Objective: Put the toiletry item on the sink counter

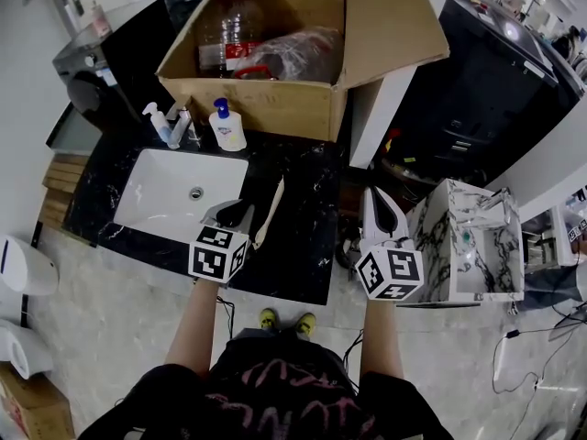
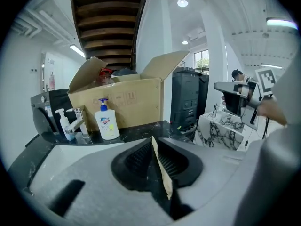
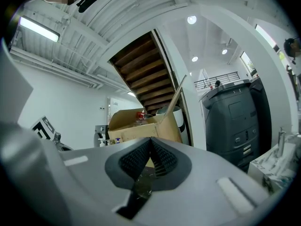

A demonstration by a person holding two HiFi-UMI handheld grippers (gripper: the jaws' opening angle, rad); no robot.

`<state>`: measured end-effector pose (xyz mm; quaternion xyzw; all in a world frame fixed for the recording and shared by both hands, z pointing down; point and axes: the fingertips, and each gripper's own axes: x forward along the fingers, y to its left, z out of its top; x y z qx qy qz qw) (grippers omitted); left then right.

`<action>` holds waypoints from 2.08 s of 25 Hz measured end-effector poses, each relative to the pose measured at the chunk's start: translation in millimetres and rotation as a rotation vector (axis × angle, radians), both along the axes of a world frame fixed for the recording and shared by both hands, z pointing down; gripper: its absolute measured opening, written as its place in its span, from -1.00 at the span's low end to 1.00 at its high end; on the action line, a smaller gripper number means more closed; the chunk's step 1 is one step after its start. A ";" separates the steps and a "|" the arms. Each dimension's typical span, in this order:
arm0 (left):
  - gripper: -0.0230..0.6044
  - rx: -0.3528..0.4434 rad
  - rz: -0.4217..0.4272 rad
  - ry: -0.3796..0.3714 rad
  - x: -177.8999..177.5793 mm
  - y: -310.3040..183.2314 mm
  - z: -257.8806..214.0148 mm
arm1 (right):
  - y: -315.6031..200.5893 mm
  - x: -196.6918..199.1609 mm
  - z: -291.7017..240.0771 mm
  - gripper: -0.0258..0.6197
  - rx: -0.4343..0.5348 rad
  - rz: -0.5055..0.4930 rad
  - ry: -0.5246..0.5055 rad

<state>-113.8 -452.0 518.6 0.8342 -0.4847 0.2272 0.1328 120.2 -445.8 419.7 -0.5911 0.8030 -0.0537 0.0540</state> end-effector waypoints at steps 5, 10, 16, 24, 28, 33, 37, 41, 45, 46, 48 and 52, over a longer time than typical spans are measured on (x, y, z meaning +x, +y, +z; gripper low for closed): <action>-0.90 0.054 -0.010 0.026 -6.6 -3.5 -21.6 | 1.7 -3.5 -7.4 -0.91 0.013 0.005 0.005; -0.93 0.105 -0.005 0.041 -8.3 -6.6 -41.9 | 3.8 -2.5 -12.9 -0.91 0.019 0.017 0.010; -0.93 0.178 -0.006 0.062 -14.2 -9.7 -71.4 | 3.6 -2.2 -18.3 -0.92 0.021 0.029 0.021; -0.93 0.306 -0.037 0.088 -30.2 -16.0 -119.8 | -0.6 -2.6 -25.8 -0.92 0.027 0.041 0.034; -0.93 0.351 -0.046 0.096 -34.8 -20.1 -136.0 | -1.9 -0.2 -28.4 -0.92 0.031 0.046 0.037; -0.93 0.391 -0.049 0.098 -34.8 -22.1 -150.6 | -2.7 1.1 -32.4 -0.92 0.038 0.040 0.045; -0.93 0.403 -0.050 0.097 -33.8 -23.4 -153.9 | -3.2 0.8 -35.8 -0.92 0.045 0.036 0.054; -0.93 0.406 -0.049 0.097 -33.2 -23.5 -154.7 | -5.2 2.5 -36.0 -0.92 0.043 0.039 0.054; -0.93 0.410 -0.053 0.101 -35.0 -23.5 -154.4 | -5.0 3.1 -34.7 -0.92 0.044 0.045 0.051; -0.93 0.412 -0.056 0.104 -35.6 -23.4 -154.6 | -4.9 3.1 -34.4 -0.92 0.044 0.046 0.051; -0.93 0.416 -0.062 0.110 -36.8 -23.1 -155.3 | -4.8 3.1 -34.0 -0.92 0.043 0.047 0.052; -0.93 0.421 -0.062 0.111 -38.5 -22.0 -156.3 | -4.1 2.5 -34.0 -0.92 0.040 0.051 0.055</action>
